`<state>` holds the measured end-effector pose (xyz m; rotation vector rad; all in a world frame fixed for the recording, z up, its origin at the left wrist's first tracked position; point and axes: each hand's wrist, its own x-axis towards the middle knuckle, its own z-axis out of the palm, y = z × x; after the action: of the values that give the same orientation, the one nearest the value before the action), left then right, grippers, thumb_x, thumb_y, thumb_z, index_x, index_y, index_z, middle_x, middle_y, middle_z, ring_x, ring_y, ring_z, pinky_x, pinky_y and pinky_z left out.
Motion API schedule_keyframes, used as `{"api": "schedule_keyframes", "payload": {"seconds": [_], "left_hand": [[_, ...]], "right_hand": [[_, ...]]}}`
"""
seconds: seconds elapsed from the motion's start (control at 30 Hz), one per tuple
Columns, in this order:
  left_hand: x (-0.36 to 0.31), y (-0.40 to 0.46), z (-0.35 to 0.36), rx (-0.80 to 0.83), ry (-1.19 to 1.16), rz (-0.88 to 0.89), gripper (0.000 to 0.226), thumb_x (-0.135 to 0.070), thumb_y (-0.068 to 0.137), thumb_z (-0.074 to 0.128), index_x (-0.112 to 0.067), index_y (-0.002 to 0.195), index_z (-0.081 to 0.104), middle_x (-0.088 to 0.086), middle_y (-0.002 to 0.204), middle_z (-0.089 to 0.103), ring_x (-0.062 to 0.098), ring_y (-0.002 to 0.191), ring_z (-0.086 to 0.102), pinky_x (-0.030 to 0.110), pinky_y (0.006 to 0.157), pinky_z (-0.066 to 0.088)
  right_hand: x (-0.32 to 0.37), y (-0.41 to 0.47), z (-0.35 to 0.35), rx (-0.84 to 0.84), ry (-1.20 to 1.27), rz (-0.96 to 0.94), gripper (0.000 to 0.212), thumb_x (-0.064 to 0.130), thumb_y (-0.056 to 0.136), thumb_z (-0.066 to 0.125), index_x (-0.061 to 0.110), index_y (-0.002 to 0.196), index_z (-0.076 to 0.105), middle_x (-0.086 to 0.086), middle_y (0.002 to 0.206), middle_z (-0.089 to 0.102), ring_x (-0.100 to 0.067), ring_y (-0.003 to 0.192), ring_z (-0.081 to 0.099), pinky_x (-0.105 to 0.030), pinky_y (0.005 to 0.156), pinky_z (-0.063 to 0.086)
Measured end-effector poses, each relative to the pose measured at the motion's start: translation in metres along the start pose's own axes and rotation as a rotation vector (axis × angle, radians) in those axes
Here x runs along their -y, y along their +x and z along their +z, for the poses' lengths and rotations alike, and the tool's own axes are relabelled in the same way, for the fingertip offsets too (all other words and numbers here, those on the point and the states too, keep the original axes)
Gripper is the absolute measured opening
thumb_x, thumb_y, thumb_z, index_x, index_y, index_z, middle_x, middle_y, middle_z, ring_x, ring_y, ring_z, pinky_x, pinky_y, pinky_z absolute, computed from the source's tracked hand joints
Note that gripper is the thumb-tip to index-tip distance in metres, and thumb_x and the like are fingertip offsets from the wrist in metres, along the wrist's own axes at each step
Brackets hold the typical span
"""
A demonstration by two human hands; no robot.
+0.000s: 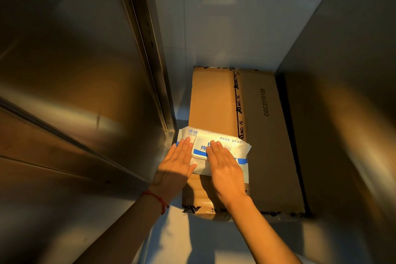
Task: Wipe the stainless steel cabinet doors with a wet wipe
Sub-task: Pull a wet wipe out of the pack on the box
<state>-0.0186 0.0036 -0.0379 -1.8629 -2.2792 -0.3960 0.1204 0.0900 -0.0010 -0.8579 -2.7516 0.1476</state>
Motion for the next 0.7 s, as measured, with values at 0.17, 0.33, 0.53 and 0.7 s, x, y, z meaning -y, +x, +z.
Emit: {"api": "schedule_keyframes", "payload": {"seconds": [0.17, 0.33, 0.53, 0.7], "left_hand": [[0.001, 0.0, 0.003, 0.01, 0.006, -0.015, 0.097, -0.031, 0.043, 0.093, 0.003, 0.12, 0.045, 0.021, 0.112, 0.066, 0.032, 0.099, 0.066, 0.046, 0.078, 0.053], [-0.001, 0.001, 0.003, 0.009, 0.019, -0.038, 0.085, -0.029, 0.041, 0.094, 0.007, 0.111, 0.063, 0.021, 0.11, 0.067, 0.033, 0.097, 0.067, 0.047, 0.076, 0.053], [-0.005, -0.001, -0.005, -0.015, 0.015, -0.041, 0.078, -0.027, 0.043, 0.093, 0.008, 0.107, 0.066, 0.022, 0.112, 0.066, 0.032, 0.099, 0.066, 0.048, 0.077, 0.053], [-0.005, -0.001, -0.009, -0.046, 0.021, -0.015, 0.082, -0.03, 0.048, 0.092, 0.005, 0.116, 0.06, 0.021, 0.114, 0.065, 0.031, 0.102, 0.066, 0.046, 0.081, 0.052]], "right_hand": [[0.001, 0.0, 0.0, -0.019, 0.004, 0.004, 0.08, 0.017, 0.027, 0.099, 0.003, 0.101, 0.073, -0.015, 0.105, 0.071, -0.03, 0.094, 0.07, -0.041, 0.075, 0.054], [0.002, 0.002, -0.001, -0.048, 0.009, 0.013, 0.08, 0.019, 0.025, 0.099, 0.004, 0.099, 0.074, -0.014, 0.103, 0.072, -0.029, 0.091, 0.07, -0.04, 0.074, 0.054], [0.002, 0.01, -0.008, -0.074, 0.062, 0.047, 0.077, 0.022, 0.025, 0.1, 0.003, 0.094, 0.072, -0.015, 0.097, 0.072, -0.027, 0.086, 0.072, -0.036, 0.069, 0.057], [-0.005, 0.02, -0.018, -0.1, 0.011, -0.019, 0.071, 0.015, 0.033, 0.098, 0.002, 0.097, 0.072, -0.016, 0.105, 0.07, -0.028, 0.094, 0.07, -0.036, 0.072, 0.057]]}}
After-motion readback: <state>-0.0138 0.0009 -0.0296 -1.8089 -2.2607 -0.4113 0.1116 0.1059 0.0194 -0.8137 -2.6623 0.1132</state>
